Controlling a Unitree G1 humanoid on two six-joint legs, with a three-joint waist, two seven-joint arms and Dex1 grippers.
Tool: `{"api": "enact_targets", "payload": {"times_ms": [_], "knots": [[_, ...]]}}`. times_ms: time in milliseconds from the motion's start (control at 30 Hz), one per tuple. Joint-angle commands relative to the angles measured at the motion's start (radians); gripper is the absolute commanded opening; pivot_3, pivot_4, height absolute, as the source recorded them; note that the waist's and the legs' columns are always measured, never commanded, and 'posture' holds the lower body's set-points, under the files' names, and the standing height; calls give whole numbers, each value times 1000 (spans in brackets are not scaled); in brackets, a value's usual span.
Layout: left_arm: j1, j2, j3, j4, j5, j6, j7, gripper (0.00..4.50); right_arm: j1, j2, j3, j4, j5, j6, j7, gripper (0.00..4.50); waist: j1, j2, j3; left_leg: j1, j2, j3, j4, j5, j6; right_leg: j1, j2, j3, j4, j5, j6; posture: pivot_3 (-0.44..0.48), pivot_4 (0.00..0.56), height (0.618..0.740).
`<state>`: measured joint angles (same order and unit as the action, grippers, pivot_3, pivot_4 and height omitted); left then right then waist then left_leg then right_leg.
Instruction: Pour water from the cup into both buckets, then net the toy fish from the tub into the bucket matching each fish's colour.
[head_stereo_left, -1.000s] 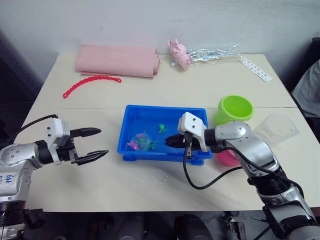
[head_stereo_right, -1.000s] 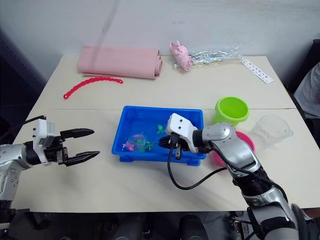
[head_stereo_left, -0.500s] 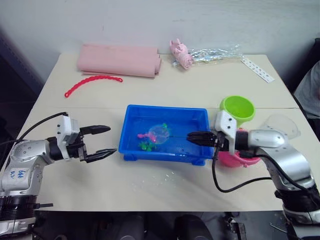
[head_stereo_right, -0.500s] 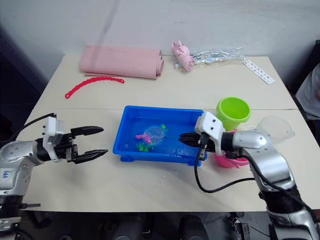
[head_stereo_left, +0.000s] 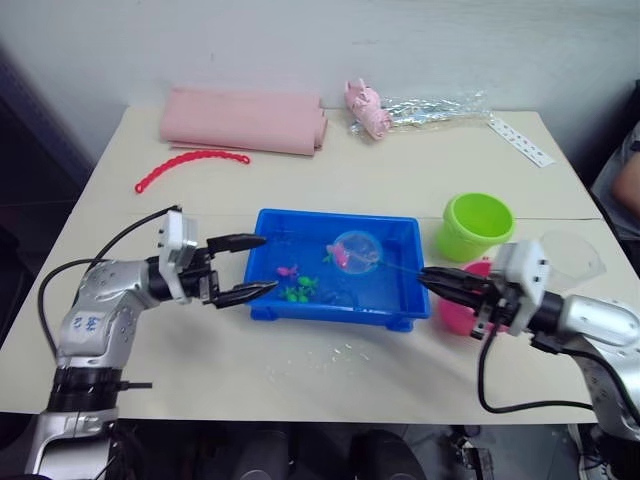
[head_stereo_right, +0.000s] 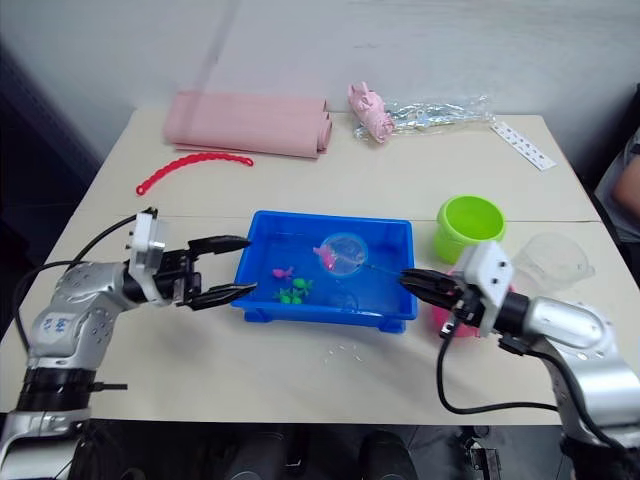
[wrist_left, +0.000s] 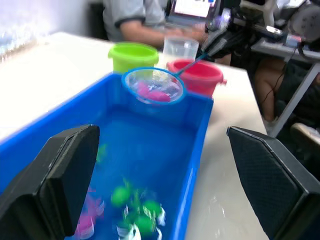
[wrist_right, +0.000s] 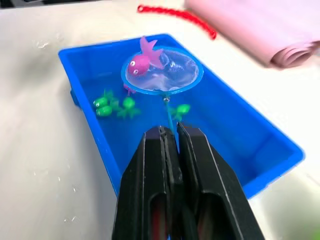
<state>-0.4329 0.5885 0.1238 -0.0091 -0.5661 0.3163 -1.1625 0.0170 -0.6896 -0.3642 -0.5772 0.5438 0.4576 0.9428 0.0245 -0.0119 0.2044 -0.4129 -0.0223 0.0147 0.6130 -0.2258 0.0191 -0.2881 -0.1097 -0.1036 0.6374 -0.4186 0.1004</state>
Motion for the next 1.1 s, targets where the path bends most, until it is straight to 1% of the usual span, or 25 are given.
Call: {"api": "enact_targets", "payload": {"times_ms": [33, 100, 200, 367, 433, 533, 633, 767, 900, 967, 1033, 1100], "knots": [[-36, -28, -21, -18, -37, 27, 2, 4465, 68, -18, -146, -130, 100, 37, -48, 0, 0, 0, 0, 0, 0, 0, 0, 0, 0, 0, 0, 0, 0, 0, 0, 0, 150, 740], [-63, -54, -33, -9, -47, 42, 5, 4465, 134, -23, -250, -180, 140, 64, -79, 0, 2, 0, 0, 0, 0, 0, 0, 0, 0, 0, 0, 0, 0, 0, 0, 0, 150, 740], [-89, -82, -52, 8, -45, 49, -6, 4465, 219, -25, -386, -213, 180, 81, -105, 0, 3, 0, 0, 0, 0, 0, 1, 0, 0, 1, 0, -1, -1, 0, 0, 0, 150, 740], [-118, -112, -102, 43, -28, 37, -52, 4465, 399, -1, -610, -211, 192, 58, -75, 0, 3, 0, 0, 0, 0, 0, 0, 0, 0, 2, 1, 0, -1, 0, 0, 0, 150, 740], [-127, -121, -114, 54, -24, 31, -60, 4465, 444, 8, -654, -200, 187, 40, -69, 0, 2, 0, 0, 1, 0, 0, 0, 0, 0, 2, 1, 0, -1, 0, 0, 0, 150, 740], [-147, -148, -134, 68, -18, 24, -66, 4465, 524, 37, -724, -155, 123, -41, -36, 0, 3, 0, 0, 1, 0, 0, 0, 0, 0, 2, 1, 0, -1, 0, 0, 0, 150, 740], [-163, -170, -150, 80, -8, 12, -69, 4465, 581, 73, -740, -95, 20, -170, -11, 0, 3, 0, 0, 1, -1, 1, 0, 0, 1, 2, 1, 0, -2, 0, 0, 0, 150, 740], [-167, -182, -160, 95, 0, 1, -79, 4465, 627, 128, -684, -28, -145, -396, 4, 0, 2, 0, 0, 2, -1, 1, 0, 0, 1, 3, 1, 0, -2, 0, 0, 0, 150, 740], [-173, -203, -160, 105, 8, -38, -86, 4465, 640, 183, -637, 72, -316, -655, -35, 0, 1, 1, 0, 3, 0, 2, 0, 0, 1, 3, 1, 2, -1, 0, 0, 0, 150, 740], [-173, -206, -160, 111, 13, -40, -82, 4465, 639, 201, -616, 109, -367, -736, -68, 0, 1, 1, 0, 4, 0, 2, 0, 0, 1, 3, 1, 2, -1, 0, 0, 0, 150, 740], [-168, -207, -163, 112, 20, -46, -80, 4465, 635, 203, -601, 130, -425, -813, -101, 0, 1, 1, 0, 4, 0, 2, 0, 0, 1, 3, 1, 2, -1, 0, 0, 0, 150, 740], [-163, -209, -164, 108, 23, -50, -75, 4465, 630, 196, -588, 156, -539, -912, -158, 0, 1, 1, 0, 4, 0, 2, 0, 0, 1, 3, 1, 3, -1, 0, 0, 0, 150, 740]]}}
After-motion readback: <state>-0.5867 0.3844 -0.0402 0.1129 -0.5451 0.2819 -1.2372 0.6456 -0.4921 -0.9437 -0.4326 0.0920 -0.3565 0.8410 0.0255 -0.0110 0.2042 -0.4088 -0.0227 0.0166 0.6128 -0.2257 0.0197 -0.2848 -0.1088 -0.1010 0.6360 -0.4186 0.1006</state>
